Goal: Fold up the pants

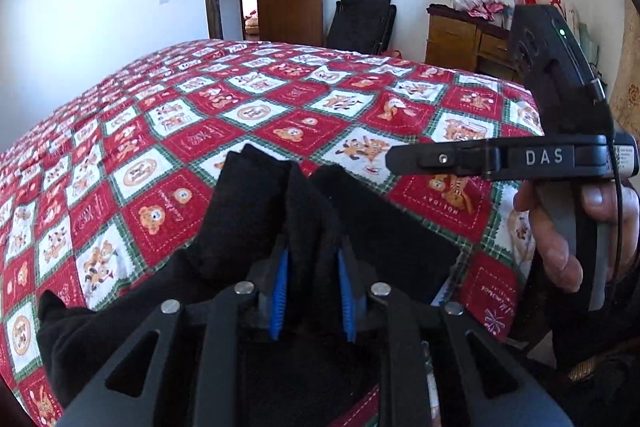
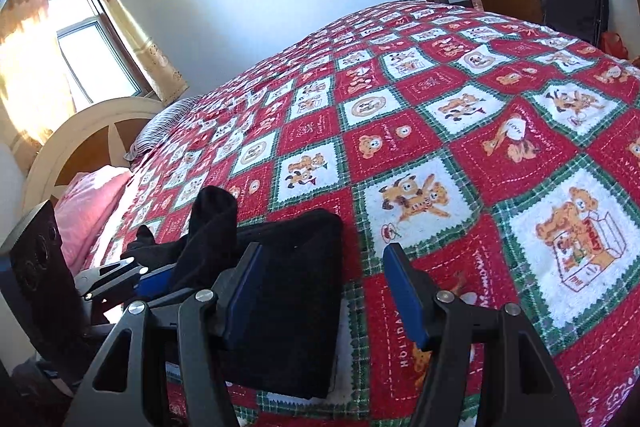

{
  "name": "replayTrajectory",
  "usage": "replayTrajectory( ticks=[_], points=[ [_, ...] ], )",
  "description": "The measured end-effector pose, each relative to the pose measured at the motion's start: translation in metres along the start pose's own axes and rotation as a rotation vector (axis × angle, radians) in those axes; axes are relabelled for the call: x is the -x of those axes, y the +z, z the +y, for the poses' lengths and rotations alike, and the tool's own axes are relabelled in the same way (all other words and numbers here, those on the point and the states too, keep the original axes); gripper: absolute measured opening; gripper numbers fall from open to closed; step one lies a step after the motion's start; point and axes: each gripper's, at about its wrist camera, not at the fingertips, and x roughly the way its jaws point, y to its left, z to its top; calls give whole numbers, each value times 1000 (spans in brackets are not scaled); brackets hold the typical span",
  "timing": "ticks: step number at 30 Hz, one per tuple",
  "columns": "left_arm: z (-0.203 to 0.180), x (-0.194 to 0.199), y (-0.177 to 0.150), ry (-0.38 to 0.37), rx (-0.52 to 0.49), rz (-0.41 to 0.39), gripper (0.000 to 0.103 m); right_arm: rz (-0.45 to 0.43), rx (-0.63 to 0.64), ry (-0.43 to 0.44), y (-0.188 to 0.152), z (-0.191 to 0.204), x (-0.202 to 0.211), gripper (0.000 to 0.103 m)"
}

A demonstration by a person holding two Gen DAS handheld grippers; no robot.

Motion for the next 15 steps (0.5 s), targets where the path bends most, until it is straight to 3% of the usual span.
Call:
replayTrajectory(
  ticks=[3,4,7,11,13,15],
  points=[
    [-3,13,-3,-22,12,-56,42,-5,-17,20,0,-3,0,63],
    [-3,21,-4,-23,23,-80,52,-9,-22,24,0,-4,1,63],
    [-6,43,-9,-12,37,-164,72,-14,-36,40,0,-5,1,63],
    [14,54,-18,57,117,-191,74,4,-46,68,-1,2,-2,63],
    [35,57,-24,107,186,-196,80,20,-21,102,-1,12,-3,63],
    [54,60,-36,216,233,-199,89,49,24,126,-3,26,-7,66]
  ],
)
